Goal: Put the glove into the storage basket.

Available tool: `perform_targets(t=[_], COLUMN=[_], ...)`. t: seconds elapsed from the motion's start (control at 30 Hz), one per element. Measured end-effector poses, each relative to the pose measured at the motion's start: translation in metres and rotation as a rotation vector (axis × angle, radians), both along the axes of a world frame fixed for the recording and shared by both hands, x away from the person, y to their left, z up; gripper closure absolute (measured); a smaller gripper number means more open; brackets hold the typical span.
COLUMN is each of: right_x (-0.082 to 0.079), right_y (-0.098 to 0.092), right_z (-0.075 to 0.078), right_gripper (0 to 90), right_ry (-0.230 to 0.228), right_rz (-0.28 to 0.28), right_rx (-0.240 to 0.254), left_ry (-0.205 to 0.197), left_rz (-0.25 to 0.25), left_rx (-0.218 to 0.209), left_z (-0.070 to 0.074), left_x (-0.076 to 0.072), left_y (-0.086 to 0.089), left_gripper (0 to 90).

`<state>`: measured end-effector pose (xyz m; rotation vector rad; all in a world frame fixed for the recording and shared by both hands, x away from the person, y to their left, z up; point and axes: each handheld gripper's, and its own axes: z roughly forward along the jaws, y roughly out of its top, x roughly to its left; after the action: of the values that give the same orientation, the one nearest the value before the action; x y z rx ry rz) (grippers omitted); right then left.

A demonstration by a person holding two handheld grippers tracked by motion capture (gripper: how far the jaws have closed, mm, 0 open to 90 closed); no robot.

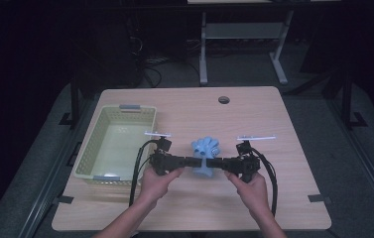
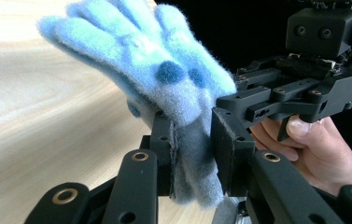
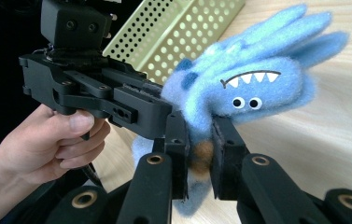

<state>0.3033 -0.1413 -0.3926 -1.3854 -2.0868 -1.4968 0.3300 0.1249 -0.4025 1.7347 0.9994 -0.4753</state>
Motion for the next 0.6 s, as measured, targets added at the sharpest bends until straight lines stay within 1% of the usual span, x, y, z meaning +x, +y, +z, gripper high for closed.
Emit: perform_targets(t=[0.03,0.07,0.1,0.13,0.23,0.3,0.47,0.6], right_x=[0.001,0.001,0.003,0.003,0.007,0.007,0.013,0.016], right_y=[0.001,0.001,0.004,0.006,0.011,0.012,0.021,0.027], right_z=[0.001,0.001,0.004,0.005,0.009,0.011,0.017,0.021], right_gripper=[79.3,79.3,79.2,79.3,79.1,79.1,79.1,79.0], right_ry=[-0.004,-0.004,-0.008,-0.006,-0.013,-0.009,-0.030,-0.026], right_rz=[0.003,0.003,0.008,0.009,0.021,0.024,0.037,0.046], right_rx=[-0.001,-0.001,0.001,0.002,-0.002,-0.004,-0.009,-0.007], left_ry=[-0.002,-0.002,0.004,-0.003,-0.006,-0.007,-0.017,-0.020], left_rz=[0.004,0.004,0.011,0.006,0.020,0.022,0.027,0.034], left_rx=[-0.004,-0.004,-0.004,-0.006,-0.006,-0.007,-0.007,-0.010], left_z=[0.003,0.003,0.006,0.006,0.010,0.011,0.016,0.020], left_x=[0.000,0.000,0.001,0.002,0.002,0.002,0.004,0.004], left_y=[0.003,0.003,0.007,0.009,0.013,0.015,0.022,0.031], left_gripper=[70.8,70.7,70.8,70.8,70.8,70.8,70.8,70.8])
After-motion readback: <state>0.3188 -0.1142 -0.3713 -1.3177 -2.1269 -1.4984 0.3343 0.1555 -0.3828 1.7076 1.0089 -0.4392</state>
